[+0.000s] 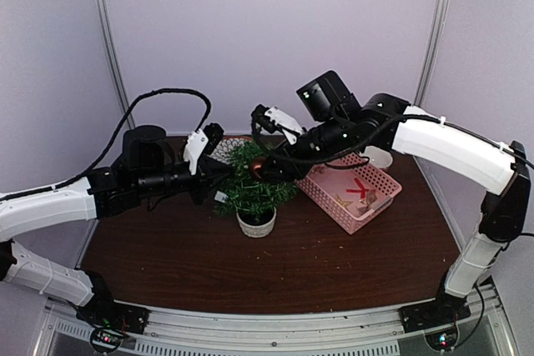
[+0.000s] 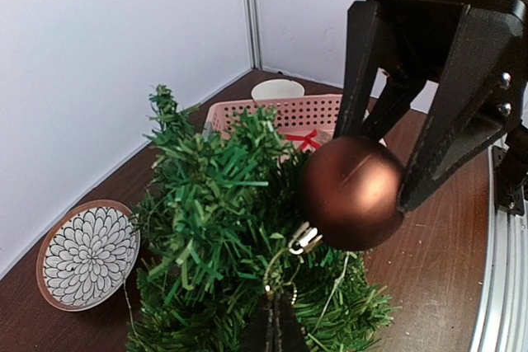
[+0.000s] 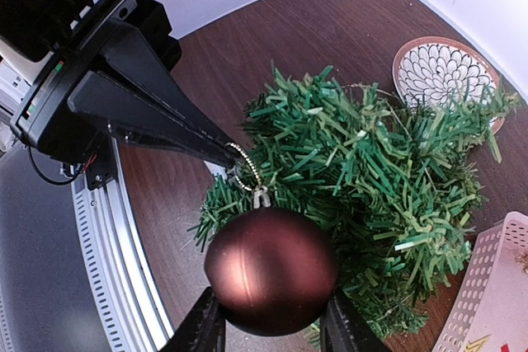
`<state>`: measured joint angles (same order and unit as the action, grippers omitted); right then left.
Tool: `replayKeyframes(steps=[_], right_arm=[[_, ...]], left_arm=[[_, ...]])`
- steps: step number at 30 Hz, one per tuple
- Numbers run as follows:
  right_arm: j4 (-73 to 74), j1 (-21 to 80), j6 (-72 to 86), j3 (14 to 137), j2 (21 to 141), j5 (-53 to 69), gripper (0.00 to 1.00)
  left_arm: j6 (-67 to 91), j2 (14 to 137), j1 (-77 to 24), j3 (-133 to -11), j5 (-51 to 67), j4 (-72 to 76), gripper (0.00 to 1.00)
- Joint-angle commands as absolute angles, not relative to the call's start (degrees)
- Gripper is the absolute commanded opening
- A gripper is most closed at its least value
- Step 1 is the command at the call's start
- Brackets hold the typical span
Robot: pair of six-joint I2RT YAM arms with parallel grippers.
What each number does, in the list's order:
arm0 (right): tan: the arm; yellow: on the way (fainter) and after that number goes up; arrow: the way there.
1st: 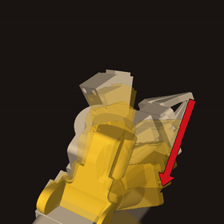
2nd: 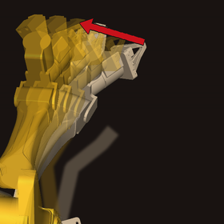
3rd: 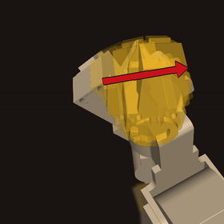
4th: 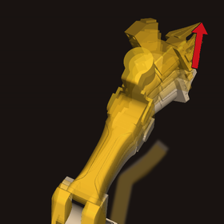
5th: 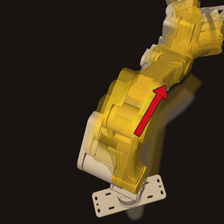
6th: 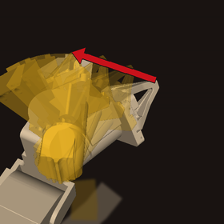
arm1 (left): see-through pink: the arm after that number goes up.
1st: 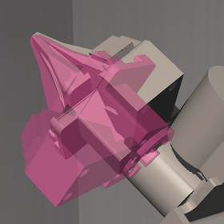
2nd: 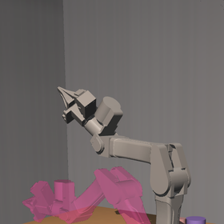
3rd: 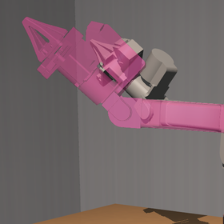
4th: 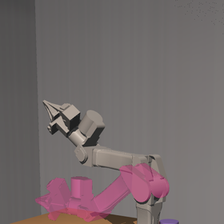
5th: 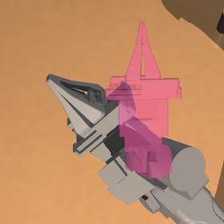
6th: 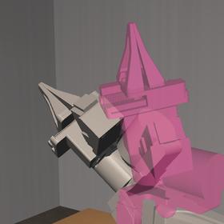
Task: Decorate the small christmas tree
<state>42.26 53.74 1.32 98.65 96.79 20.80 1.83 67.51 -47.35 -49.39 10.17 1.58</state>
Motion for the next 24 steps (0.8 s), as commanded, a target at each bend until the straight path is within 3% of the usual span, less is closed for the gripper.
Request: replayKeyframes(steps=[1, 24], right_arm=[[42.8, 54.2, 0.8, 101.1, 97.0, 19.1, 0.34], [47.7, 54.2, 1.0, 103.5, 99.9, 13.7, 0.33]], left_arm=[[2.1, 68.1, -47.6, -51.7, 8.0, 1.7, 0.0], [4.1, 72.3, -47.6, -54.9, 4.6, -2.5, 0.0]])
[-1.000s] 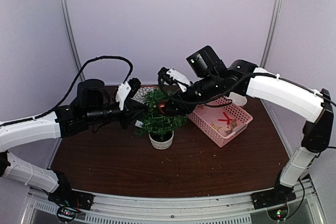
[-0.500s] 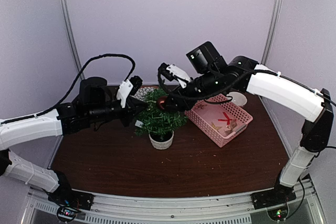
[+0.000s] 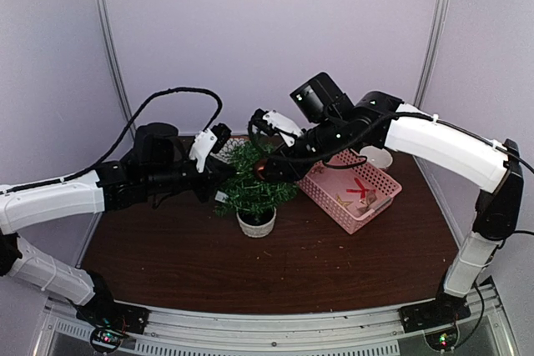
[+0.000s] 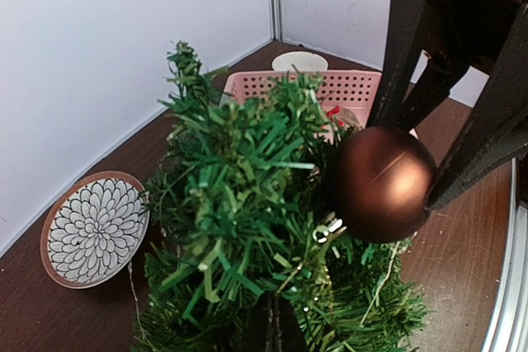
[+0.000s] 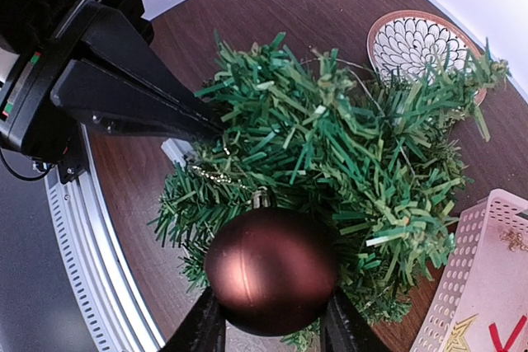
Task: Decorate the small christmas tree
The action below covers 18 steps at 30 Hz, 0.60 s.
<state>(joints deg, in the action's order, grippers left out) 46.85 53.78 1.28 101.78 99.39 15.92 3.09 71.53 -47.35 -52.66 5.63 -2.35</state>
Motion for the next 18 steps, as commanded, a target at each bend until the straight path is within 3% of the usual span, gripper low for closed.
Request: replayKeyframes(steps=[1, 14, 18], right_arm=[[47.6, 54.2, 1.0, 103.4, 99.8, 13.8, 0.33], [48.7, 54.4, 0.0, 101.0, 98.4, 14.3, 0.33], [49.0, 54.9, -1.6, 100.1, 97.6, 15.2, 0.35]], left_arm=[[4.2, 72.2, -47.6, -54.9, 4.8, -2.4, 0.0], [4.4, 72.0, -47.6, -54.6, 4.9, -2.4, 0.0], [4.2, 71.7, -47.6, -54.3, 4.7, -2.9, 0.06]])
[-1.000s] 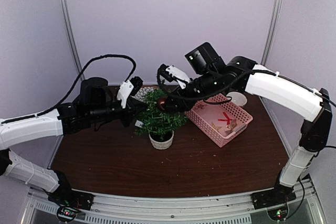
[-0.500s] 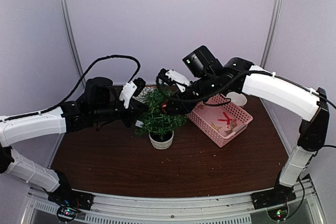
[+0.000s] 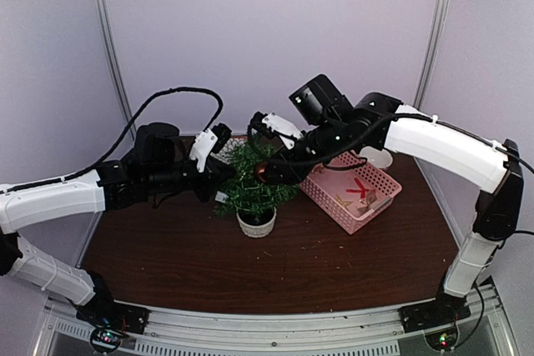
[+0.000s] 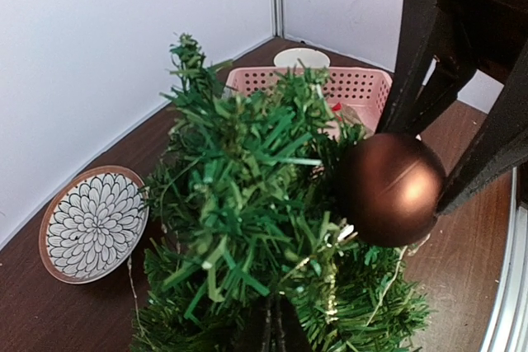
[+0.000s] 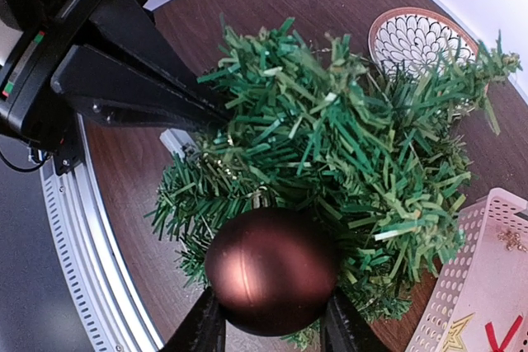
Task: Decorate the small christmas tree
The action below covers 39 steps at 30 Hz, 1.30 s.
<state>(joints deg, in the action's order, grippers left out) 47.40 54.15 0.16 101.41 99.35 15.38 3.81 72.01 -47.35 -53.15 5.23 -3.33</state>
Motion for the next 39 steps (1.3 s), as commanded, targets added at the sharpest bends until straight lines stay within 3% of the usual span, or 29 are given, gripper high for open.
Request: replayKeyframes(steps=[1, 8, 16, 28, 34, 39], right_arm=[[49.2, 55.1, -1.9, 100.2, 97.7, 15.3, 0.36], [50.4, 55.8, -2.6, 100.1, 98.0, 15.8, 0.45], [49.8, 56.0, -2.6, 99.3, 96.5, 15.3, 0.57], [45.3, 55.5, -2.4, 95.9, 92.1, 14.3, 0.65], [39.3, 48.9, 0.0, 88.3, 86.3, 17.9, 0.65], [37.6, 39.8, 1.6, 82.6, 83.6, 19.3, 0.65]], left_arm=[[4.2, 71.5, -47.6, -54.2, 4.6, -2.9, 0.08], [4.2, 69.8, -47.6, -53.2, 3.6, -3.4, 0.28], [4.1, 67.3, -47.6, -52.0, 2.6, -3.6, 0.4], [5.3, 61.9, -47.5, -48.7, -2.1, -4.6, 0.56], [7.8, 58.2, -47.4, -46.2, -4.1, -3.5, 0.68], [11.3, 56.3, -45.1, -44.9, -3.7, -3.0, 0.7]])
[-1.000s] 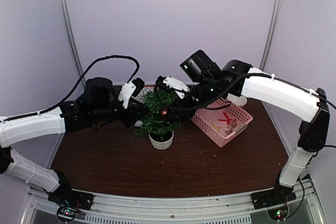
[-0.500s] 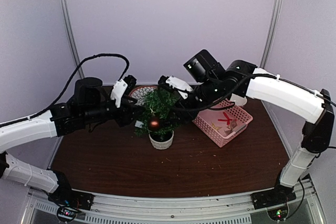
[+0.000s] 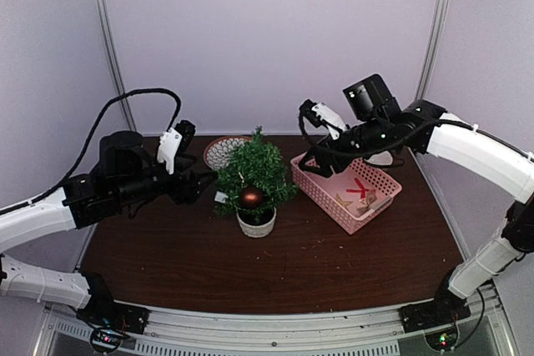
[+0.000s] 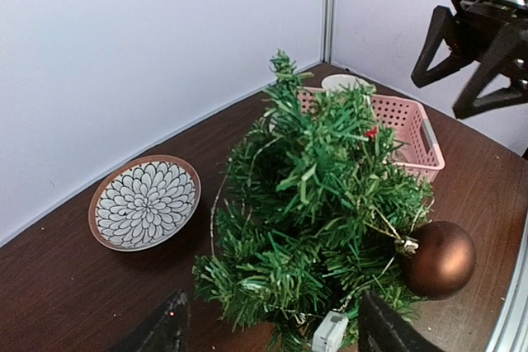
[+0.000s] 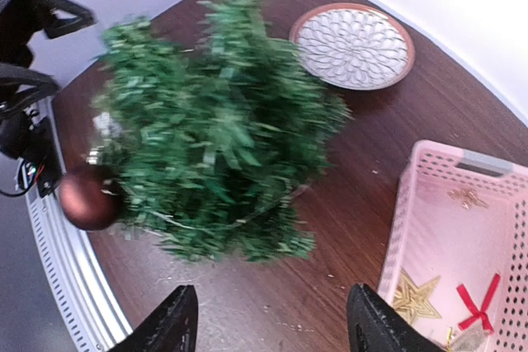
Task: Decorate the small christmas tree
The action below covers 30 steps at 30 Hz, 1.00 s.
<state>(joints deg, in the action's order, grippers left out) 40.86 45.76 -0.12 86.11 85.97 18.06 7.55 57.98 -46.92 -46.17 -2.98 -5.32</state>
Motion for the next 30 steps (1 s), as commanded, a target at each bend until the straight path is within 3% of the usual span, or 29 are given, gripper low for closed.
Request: replayKeyframes(steps=[1, 11, 23, 30], right_arm=[[37.8, 37.7, 1.5, 81.7, 83.8, 18.7, 0.64], [34.3, 23.2, -0.7, 76.6, 96.5, 16.4, 0.6], [32.5, 21.5, -4.7, 95.4, 119.4, 16.3, 0.53], [32.1, 21.0, -4.5, 101.8, 125.2, 16.3, 0.47]], left_arm=[[12.0, 56.1, -44.4, -44.7, -3.0, -2.8, 0.7], [14.1, 57.5, -41.5, -43.9, -1.1, -0.4, 0.7], [14.0, 60.8, -40.6, -45.6, 0.0, -0.4, 0.7], [13.9, 61.6, -40.3, -45.9, 0.0, 1.8, 0.7]])
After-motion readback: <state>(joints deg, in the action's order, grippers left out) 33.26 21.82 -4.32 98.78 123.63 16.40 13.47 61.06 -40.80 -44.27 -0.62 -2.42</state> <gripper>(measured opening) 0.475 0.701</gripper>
